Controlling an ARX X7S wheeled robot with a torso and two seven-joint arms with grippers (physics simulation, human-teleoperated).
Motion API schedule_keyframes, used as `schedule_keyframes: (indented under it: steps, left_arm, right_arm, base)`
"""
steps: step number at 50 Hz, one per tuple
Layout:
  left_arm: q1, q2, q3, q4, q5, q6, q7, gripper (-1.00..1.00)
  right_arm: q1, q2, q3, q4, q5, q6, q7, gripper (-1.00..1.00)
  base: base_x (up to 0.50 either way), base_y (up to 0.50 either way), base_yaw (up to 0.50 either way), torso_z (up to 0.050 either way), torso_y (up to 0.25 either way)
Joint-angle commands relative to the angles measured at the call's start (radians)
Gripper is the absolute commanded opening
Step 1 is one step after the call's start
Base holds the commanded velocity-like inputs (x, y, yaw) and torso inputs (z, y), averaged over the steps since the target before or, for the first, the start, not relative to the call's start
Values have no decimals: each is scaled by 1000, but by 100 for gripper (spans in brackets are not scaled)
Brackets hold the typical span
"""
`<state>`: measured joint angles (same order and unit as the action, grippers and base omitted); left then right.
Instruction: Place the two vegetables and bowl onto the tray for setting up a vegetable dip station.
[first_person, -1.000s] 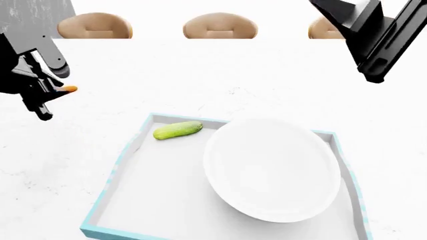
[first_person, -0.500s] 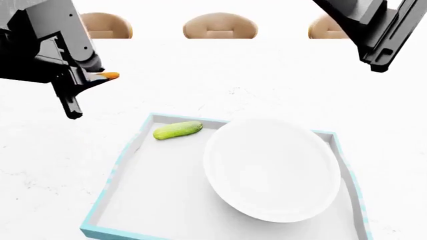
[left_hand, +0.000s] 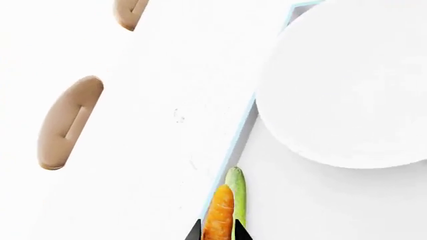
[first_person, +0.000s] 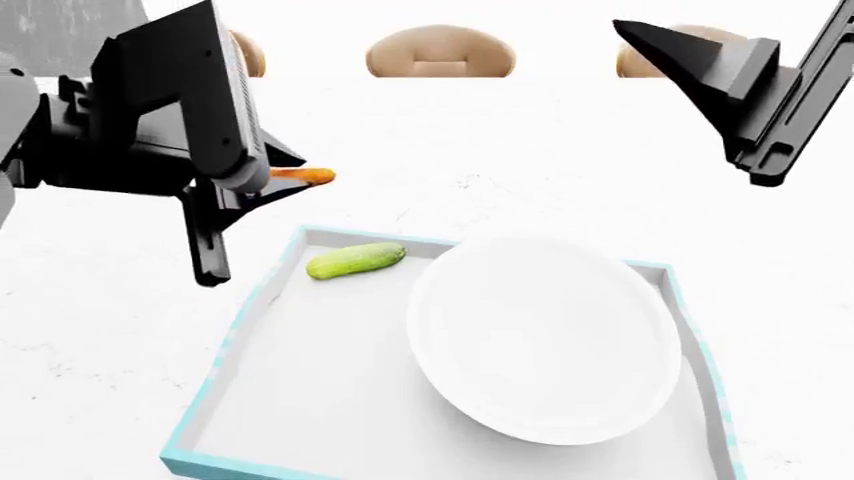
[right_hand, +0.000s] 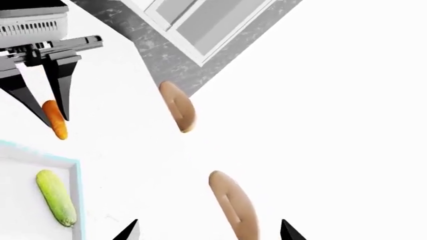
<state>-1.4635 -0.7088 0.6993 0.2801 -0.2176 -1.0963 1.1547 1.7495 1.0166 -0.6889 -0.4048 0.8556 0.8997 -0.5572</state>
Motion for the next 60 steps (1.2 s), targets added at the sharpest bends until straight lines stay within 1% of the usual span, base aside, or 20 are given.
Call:
schedule_keyframes:
  steps: [1,6,11,18,20,29,34,37,42,46,57,60]
  left_arm:
    - [17,53,-49,85,-60,-45,-15,-100]
    - [9,73,-43,85,-68,-43,-11,-100]
    - [4,83,-35,74,-68,-35,-10,-100]
    - [18,87,-42,83,-79,-40,-17,-100]
    - [19,97,-59,83,-90,-53,-23,-100]
    - [45,70,-49,118,-100,-70,-23,-100]
    - [81,50,-95,174,-127,-128,-45,-100]
    - [128,13,-122,229,-143,-161,-58,-100]
    - [162,16,-151,265,-162,-192,-79,-100]
    - [171,37,-167,266,-171,-195,-89,-100]
    - [214,27,-183,313,-200,-236,-98,-100]
    - [230,11,-175,337,-210,-253,-96,-100]
  right_arm:
    - [-35,120,41,-124,135,88,33,100]
    - [-16,165,64,-156,178,123,38,100]
    - [48,147,49,-145,143,158,-8,100]
    - [67,131,41,-141,133,171,-22,100]
    - [57,133,43,-144,133,161,-17,100]
    - [46,131,45,-142,130,147,-14,100]
    - [28,134,45,-135,122,125,-13,100]
    - [16,137,46,-133,120,114,-10,100]
    - [11,124,45,-127,117,106,-6,100]
    - [14,124,46,-128,119,110,-7,100]
    - [5,128,47,-120,110,100,-6,100]
    - [11,125,45,-115,106,102,-11,100]
  base:
    - [0,0,0,0,0]
    - [0,0,0,0,0]
    - [0,0,0,0,0]
    - [0,0,0,0,0]
    - [0,0,0,0,0]
    - [0,0,0,0,0]
    - [0,0,0,0,0]
    - [0,0,0,0,0]
    - [0,0,0,0,0]
    - [0,0,0,0,0]
    - [0,0,0,0,0]
    - [0,0,0,0,0]
